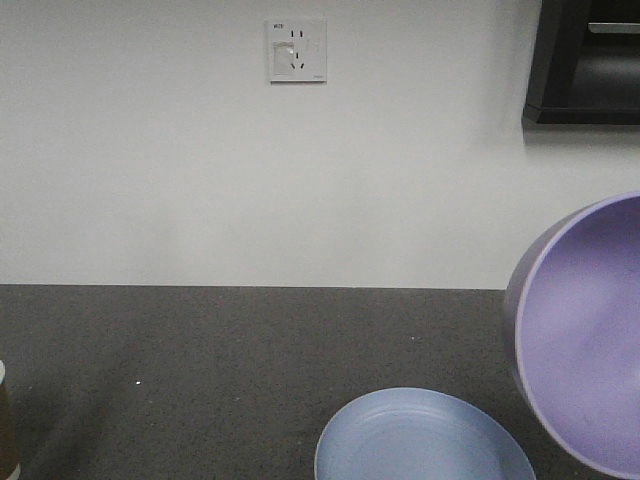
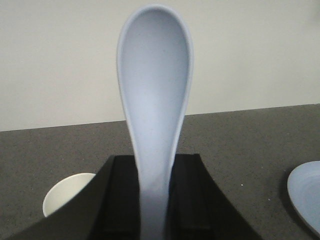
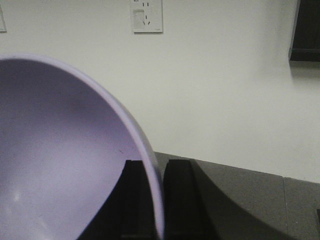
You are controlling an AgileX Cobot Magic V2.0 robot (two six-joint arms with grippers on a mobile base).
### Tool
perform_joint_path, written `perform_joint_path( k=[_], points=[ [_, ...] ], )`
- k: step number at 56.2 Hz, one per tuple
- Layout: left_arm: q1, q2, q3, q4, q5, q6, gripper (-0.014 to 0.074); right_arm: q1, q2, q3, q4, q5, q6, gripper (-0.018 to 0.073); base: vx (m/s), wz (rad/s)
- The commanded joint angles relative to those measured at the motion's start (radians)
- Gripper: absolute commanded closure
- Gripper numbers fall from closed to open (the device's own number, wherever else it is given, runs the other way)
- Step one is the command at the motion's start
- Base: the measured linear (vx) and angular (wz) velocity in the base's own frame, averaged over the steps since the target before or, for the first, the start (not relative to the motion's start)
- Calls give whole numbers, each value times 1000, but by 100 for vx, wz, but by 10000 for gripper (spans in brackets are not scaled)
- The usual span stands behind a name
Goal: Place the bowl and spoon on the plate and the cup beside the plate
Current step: 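Lower the lavender bowl onto the blue plate and open the right gripper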
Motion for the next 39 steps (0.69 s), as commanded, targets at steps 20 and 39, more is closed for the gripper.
perform_joint_path(
  k=[20, 39],
  points=[
    [-1, 1, -24, -12, -58, -2, 603, -5, 116, -33, 184, 21, 38, 568, 0, 0],
    [-1, 2, -24, -82, -31, -3, 603, 161, 458, -203, -302, 117, 389, 568, 0, 0]
  ],
)
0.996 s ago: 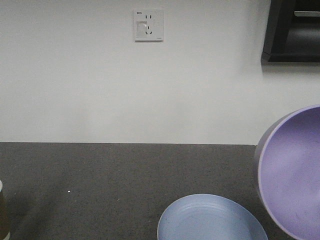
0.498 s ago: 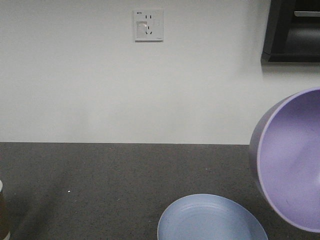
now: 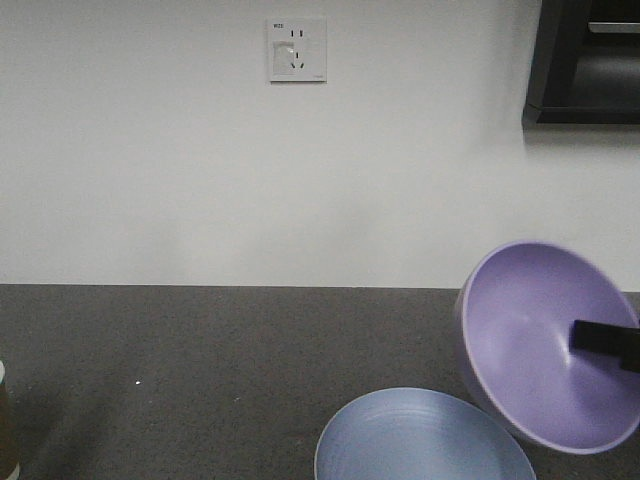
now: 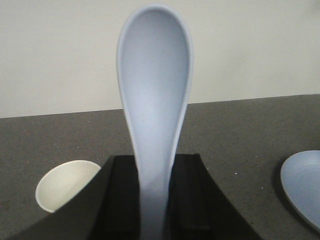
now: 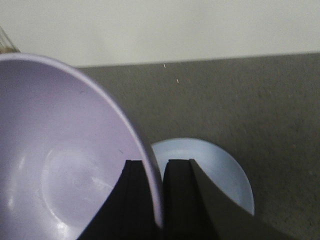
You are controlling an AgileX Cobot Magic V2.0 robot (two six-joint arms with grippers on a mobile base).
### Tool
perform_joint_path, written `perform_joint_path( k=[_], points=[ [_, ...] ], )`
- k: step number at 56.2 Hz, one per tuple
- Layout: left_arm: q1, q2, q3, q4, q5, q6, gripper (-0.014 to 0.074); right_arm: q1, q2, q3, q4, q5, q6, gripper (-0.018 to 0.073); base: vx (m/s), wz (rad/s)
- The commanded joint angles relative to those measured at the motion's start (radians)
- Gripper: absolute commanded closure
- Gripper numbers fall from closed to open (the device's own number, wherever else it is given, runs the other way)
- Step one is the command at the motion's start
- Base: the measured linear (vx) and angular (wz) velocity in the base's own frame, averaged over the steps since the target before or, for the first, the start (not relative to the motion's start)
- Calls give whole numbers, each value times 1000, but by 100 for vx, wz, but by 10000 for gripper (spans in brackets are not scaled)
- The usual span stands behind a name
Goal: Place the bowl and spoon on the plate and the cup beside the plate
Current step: 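Lower the lavender bowl onto the blue plate and open the right gripper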
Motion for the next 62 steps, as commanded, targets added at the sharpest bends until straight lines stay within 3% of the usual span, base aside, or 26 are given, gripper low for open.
perform_joint_path(
  k=[1, 8, 14, 44, 53, 62],
  points=[
    [-1, 2, -24, -63, -73, -3, 603, 91, 71, -83, -138, -32, 109, 568, 0, 0],
    [-1, 8, -24, -86, -76, -2, 603, 250, 204, -129, -347, -75, 272, 568, 0, 0],
    [-1, 22, -24, -86, -61, -2, 603, 317, 319, -162, -425, -107, 344, 568, 0, 0],
    [-1, 48, -24, -86, 16, 0, 603, 323, 658, -261, -377, -189, 356, 550, 0, 0],
    [-1, 48, -24, -86, 19, 0, 603, 323, 671, -261, -366, -189, 356, 458, 0, 0],
    [-1, 48, -24, -85, 19, 0, 603, 323, 671, -261, -366, -179, 355, 274, 0, 0]
  ],
)
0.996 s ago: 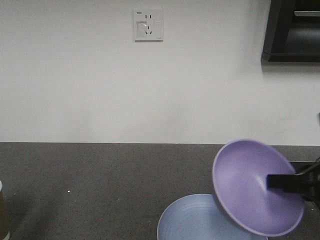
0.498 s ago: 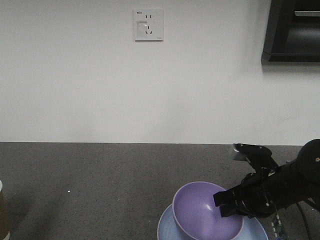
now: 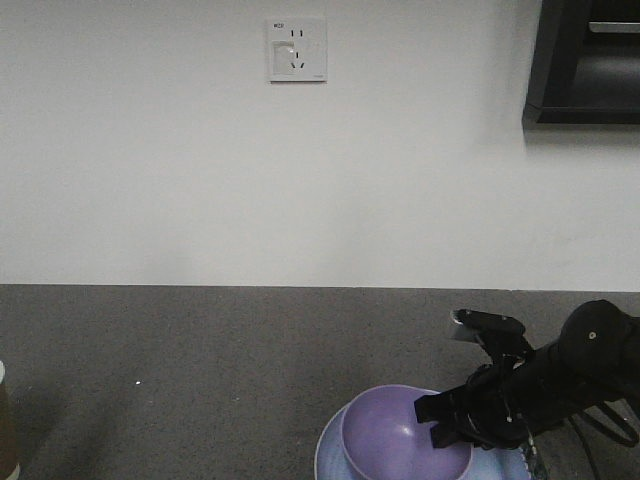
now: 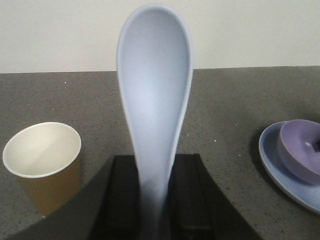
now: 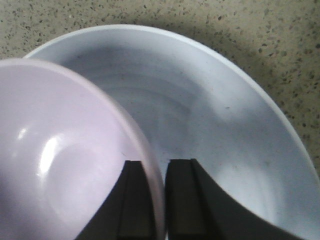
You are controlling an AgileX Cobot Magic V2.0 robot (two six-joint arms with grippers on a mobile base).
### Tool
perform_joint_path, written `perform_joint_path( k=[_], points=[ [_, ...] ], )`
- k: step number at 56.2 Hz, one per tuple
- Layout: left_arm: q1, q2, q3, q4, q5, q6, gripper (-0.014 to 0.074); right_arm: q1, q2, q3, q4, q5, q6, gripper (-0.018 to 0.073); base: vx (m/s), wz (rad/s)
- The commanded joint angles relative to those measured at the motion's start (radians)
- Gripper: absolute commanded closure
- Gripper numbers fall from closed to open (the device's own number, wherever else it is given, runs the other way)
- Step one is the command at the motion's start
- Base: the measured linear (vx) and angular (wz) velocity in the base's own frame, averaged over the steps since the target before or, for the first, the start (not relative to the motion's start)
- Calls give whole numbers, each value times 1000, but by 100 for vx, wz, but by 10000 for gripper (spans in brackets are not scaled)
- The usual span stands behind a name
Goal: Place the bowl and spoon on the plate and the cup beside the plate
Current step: 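Lower the lavender bowl onto the blue plate and open the right gripper, then lower the white spoon into the bowl and open the left gripper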
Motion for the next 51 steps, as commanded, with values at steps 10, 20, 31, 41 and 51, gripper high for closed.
perform_joint_path(
  k=[10, 20, 31, 41, 51],
  points=[
    [-1, 8, -24, -16, -72, 0, 603, 1, -54, -32, 29, -24, -4, 49, 0, 0],
    [-1, 8, -24, -17, -50, 0, 603, 0, -128, -60, 8, -5, -7, -66, 0, 0],
    [-1, 23, -45, -17, 50, 52, 600, 0, -302, -96, -51, 84, -8, 15, 0, 0],
    [-1, 136, -140, -22, 160, 155, 596, 0, -517, -31, -153, 95, 22, 459, 0, 0],
    [-4, 347, -274, -201, 230, 323, 596, 0, -736, 166, -209, -15, 58, 573, 0, 0]
  ],
)
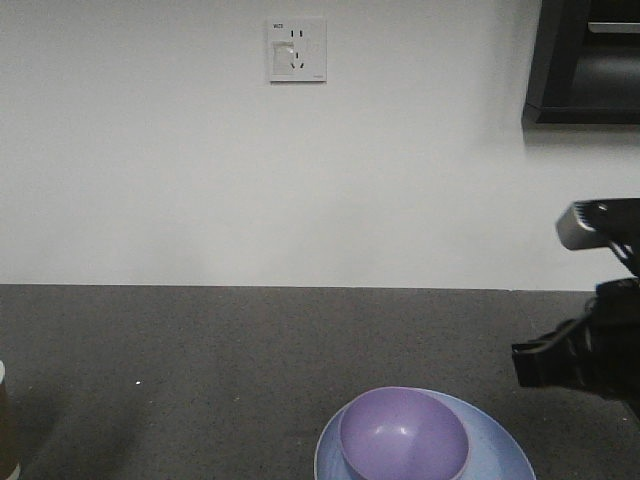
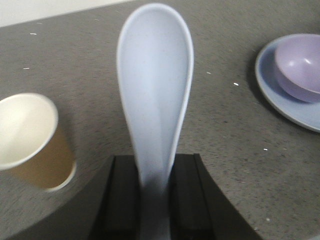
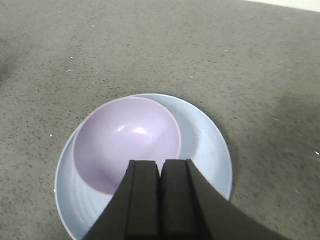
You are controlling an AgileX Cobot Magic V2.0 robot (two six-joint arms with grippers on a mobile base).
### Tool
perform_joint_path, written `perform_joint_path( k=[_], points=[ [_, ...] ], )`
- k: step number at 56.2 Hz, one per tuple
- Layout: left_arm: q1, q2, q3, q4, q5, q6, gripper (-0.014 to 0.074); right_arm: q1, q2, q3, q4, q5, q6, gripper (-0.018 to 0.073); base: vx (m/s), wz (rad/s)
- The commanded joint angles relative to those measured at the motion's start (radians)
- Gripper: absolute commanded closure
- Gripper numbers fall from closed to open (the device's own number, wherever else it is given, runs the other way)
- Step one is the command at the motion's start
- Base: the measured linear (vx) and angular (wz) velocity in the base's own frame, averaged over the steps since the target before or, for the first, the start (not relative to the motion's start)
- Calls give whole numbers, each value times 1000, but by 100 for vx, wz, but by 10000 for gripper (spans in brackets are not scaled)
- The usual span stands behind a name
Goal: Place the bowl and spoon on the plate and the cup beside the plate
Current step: 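Lower the white spoon into the bowl and open the left gripper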
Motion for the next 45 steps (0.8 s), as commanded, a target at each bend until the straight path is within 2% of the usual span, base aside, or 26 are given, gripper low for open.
perform_joint_path(
  k=[1, 5, 10, 25, 36, 45],
  points=[
    [-5, 115, -95, -149, -38, 108, 596, 0, -122, 74, -17, -111, 9, 572, 0, 0],
    [-31, 208, -140, -236, -46, 159, 596, 0, -188, 143, -17, -138, 9, 571, 0, 0],
    [-92, 317, -196, -292, -54, 195, 596, 0, -255, 222, -19, -157, 9, 571, 0, 0],
    [-318, 689, -450, -294, -25, 177, 596, 0, -368, 322, -76, -155, 11, 569, 0, 0],
    [-422, 921, -672, -293, 72, 126, 596, 0, -382, 323, -98, -152, 11, 568, 0, 0],
    [-464, 1061, -828, -283, 147, 57, 596, 0, -382, 323, -103, -151, 11, 568, 0, 0]
  ],
)
